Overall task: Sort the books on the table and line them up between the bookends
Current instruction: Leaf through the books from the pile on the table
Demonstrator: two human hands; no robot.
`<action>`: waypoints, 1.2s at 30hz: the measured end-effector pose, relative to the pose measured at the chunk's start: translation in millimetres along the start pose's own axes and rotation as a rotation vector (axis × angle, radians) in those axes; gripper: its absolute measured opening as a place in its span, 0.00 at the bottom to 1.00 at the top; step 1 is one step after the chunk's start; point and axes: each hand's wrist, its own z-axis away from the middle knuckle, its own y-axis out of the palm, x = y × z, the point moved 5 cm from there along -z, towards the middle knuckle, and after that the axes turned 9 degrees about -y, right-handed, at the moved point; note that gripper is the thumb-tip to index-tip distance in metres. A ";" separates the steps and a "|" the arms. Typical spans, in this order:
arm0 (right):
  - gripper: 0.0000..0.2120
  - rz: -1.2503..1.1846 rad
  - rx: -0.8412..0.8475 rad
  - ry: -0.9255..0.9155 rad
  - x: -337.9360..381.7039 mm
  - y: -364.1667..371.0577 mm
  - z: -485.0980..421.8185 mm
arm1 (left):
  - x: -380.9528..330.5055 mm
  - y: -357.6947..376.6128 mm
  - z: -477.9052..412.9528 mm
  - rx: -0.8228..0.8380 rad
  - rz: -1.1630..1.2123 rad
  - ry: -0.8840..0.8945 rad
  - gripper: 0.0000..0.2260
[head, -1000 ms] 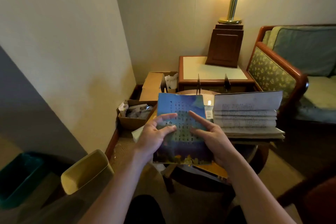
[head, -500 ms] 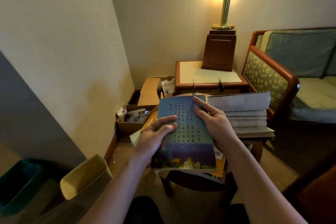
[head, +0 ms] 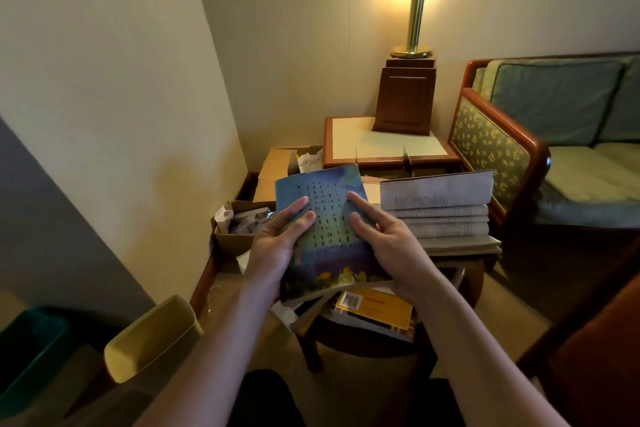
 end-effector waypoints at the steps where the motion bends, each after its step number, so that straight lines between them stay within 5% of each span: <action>1: 0.18 -0.124 0.001 0.013 -4.1 3.3 2.8 | 1.4 2.8 -1.8 0.039 0.042 -0.027 0.16; 5: 0.18 -0.478 0.009 0.069 -17.4 5.2 7.3 | 3.8 14.0 -1.7 0.092 0.114 -0.077 0.15; 11: 0.22 0.066 0.001 -0.011 -1.6 -19.7 -1.2 | -3.5 17.2 10.2 0.043 -0.297 0.109 0.18; 15: 0.24 0.136 0.048 -0.012 3.0 -30.3 -6.5 | -15.0 20.1 8.5 0.012 -0.510 0.192 0.18; 18: 0.23 0.155 0.148 0.010 3.0 -36.3 -7.2 | -43.9 8.7 -4.0 -0.029 -0.409 0.198 0.15; 21: 0.21 0.161 0.238 0.010 0.9 -35.1 -7.3 | -74.7 -1.3 -15.6 -0.015 -0.504 0.110 0.09; 29: 0.23 0.315 0.409 -0.033 -7.6 -19.6 -15.9 | -88.9 15.2 -21.3 0.424 -0.917 -0.463 0.16; 36: 0.23 0.570 0.297 -0.092 -27.3 -19.0 -53.2 | -93.5 3.7 -46.2 0.249 -1.070 -0.333 0.11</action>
